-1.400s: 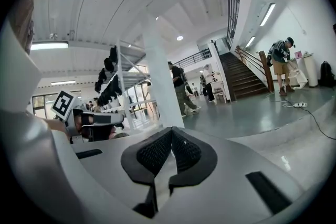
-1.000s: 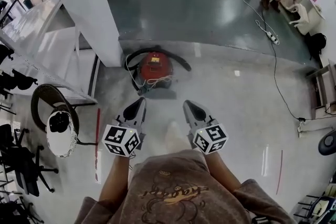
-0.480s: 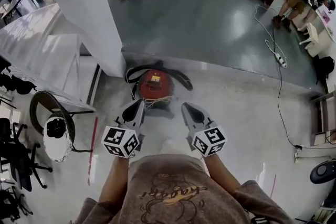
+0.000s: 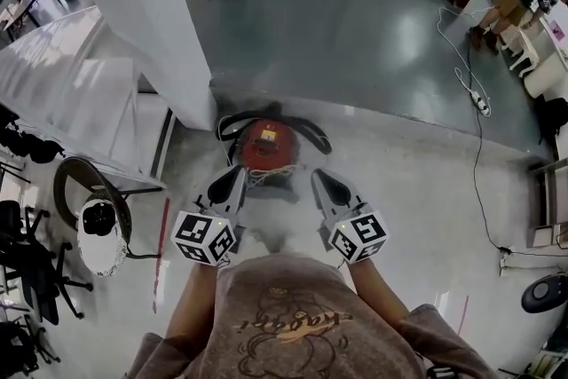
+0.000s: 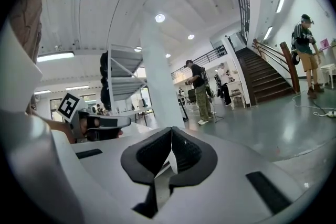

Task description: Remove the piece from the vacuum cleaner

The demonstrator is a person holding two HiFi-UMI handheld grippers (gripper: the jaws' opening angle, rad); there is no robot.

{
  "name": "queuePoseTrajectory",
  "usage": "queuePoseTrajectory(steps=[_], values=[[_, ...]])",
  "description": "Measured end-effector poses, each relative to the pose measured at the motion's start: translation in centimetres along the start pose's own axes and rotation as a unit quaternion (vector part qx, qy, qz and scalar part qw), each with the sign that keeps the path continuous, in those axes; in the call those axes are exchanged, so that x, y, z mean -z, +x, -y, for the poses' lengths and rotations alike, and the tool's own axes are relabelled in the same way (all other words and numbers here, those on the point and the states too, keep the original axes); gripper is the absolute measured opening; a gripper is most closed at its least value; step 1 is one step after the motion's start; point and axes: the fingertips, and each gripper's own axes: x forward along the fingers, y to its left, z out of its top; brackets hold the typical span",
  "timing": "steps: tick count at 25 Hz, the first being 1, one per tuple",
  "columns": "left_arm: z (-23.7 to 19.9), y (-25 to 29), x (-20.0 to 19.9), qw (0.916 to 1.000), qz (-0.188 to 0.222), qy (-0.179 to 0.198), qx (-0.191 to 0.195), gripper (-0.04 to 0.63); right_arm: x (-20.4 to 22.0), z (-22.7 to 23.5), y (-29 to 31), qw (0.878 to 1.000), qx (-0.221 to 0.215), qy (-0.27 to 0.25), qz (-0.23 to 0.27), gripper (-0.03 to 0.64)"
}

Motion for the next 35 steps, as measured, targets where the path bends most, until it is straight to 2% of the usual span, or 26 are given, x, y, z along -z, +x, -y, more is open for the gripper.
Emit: queuePoseTrajectory(steps=[9, 11, 13, 15, 19, 21, 28, 35], values=[[-2.0, 0.5, -0.9, 0.9997, 0.006, 0.01, 0.024, 0.005, 0.0, -0.8, 1.2, 1.0, 0.015, 0.005, 0.014, 0.003], [-2.4, 0.7, -1.1, 0.9996, 0.007, 0.008, 0.026, 0.014, 0.1, -0.8, 1.7, 1.0, 0.014, 0.006, 0.012, 0.021], [-2.7, 0.9, -1.2, 0.9995, 0.008, 0.004, 0.032, 0.086, 0.0, -0.9, 2.1, 1.0, 0.011, 0.008, 0.01, 0.04], [-2.8, 1.1, -1.1, 0.9992, 0.008, 0.002, 0.039, 0.13, -0.1, -1.1, 2.4, 1.0, 0.005, 0.009, 0.011, 0.064], [-3.0, 1.5, -1.2, 0.9982, 0.002, 0.004, 0.059, 0.232, -0.2, -1.6, 3.0, 1.0, -0.012, 0.019, 0.013, 0.207], [-2.9, 1.6, -1.2, 0.9975, -0.001, 0.005, 0.07, 0.282, -0.4, -1.7, 3.2, 1.0, -0.016, 0.021, 0.015, 0.236], [-4.1, 2.8, 0.1, 0.9964, -0.024, 0.002, 0.081, 0.301, 0.4, -0.5, 4.6, 1.0, -0.009, 0.023, -0.005, 0.247], [-5.4, 4.6, 4.5, 0.9926, -0.074, -0.006, 0.096, 0.301, 4.0, 1.3, 6.0, 0.998, -0.01, 0.03, -0.047, 0.247]])
